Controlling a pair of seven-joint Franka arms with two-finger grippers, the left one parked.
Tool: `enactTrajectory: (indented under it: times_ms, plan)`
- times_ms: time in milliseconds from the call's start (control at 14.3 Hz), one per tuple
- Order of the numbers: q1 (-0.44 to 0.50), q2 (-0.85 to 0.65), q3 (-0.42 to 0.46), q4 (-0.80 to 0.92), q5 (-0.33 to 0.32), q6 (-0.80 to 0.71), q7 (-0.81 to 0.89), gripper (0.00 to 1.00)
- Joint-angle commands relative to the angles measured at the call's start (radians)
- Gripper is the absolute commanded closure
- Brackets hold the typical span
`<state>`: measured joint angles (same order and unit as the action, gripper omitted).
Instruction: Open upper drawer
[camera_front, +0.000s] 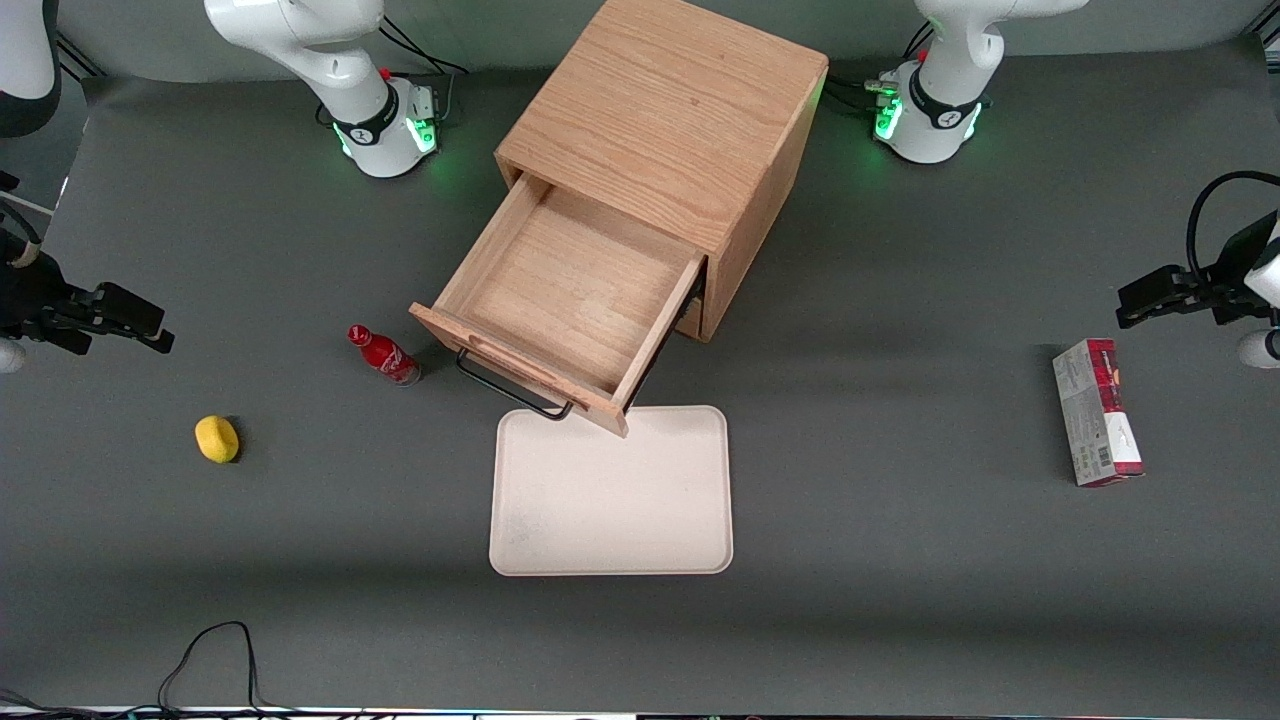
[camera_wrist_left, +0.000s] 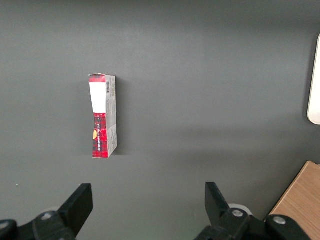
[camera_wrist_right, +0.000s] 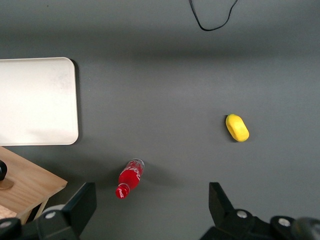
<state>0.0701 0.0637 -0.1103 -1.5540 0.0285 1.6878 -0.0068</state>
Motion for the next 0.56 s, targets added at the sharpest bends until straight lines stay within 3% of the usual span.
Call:
enactTrajectory:
  times_ms: [0,488]
  plan:
    - [-0.007,-0.01,0.008,0.002,-0.013,0.001,0.024,0.0]
    - [-0.006,0.002,0.008,0.014,-0.013,-0.014,0.027,0.0]
